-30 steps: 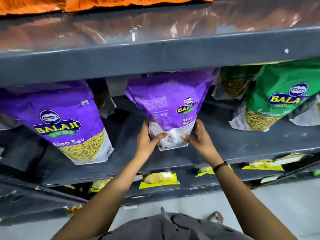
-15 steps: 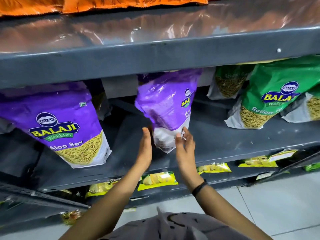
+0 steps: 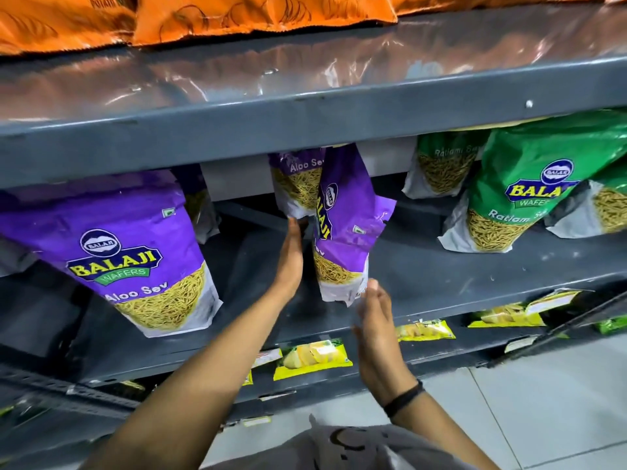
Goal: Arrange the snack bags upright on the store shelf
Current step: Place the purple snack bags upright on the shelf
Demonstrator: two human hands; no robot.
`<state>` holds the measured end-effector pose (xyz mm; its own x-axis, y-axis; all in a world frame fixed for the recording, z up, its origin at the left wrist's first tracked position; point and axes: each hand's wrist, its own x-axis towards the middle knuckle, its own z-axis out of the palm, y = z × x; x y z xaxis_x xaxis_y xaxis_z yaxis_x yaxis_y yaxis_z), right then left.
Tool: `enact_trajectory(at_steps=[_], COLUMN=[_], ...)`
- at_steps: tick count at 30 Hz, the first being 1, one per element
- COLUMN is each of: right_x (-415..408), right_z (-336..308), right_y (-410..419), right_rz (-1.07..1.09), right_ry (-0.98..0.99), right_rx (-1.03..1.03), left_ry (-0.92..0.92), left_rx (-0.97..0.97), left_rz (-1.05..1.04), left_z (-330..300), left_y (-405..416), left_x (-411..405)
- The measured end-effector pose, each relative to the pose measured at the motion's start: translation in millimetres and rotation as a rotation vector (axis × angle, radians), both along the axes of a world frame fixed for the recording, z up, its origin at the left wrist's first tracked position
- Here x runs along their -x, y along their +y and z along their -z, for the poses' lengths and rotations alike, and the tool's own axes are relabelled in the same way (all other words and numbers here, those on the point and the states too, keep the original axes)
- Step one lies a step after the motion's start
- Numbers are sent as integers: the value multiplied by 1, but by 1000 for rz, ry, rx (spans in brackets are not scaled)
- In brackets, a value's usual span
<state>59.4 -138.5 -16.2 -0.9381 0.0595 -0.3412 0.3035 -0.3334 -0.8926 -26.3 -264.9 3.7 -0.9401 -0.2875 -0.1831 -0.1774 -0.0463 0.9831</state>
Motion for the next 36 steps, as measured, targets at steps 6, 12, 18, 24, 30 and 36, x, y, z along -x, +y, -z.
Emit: enact_trajectory(at_steps=[6, 12, 18, 24, 30, 36], right_x=[15, 74, 84, 15, 6, 29], right_z=[-6, -8, -9, -7, -1, 9], right_y=[3, 21, 15, -21, -79, -140], right_rz=[-92, -145, -143, 156, -579, -939], right_ry=[-18, 60, 152, 356, 339, 257], right_rx=[49, -130, -171, -277, -354, -493], left_ry=[29, 89, 119, 335, 282, 51], left_rx=[-64, -54, -46, 304, 598, 397], left_rz=[78, -162, -125, -411, -642, -266], left_z=[-11, 24, 34, 48, 68, 67], left_y=[13, 10, 8, -39, -129, -233], left_x=[-3, -49, -68, -124, -197, -175])
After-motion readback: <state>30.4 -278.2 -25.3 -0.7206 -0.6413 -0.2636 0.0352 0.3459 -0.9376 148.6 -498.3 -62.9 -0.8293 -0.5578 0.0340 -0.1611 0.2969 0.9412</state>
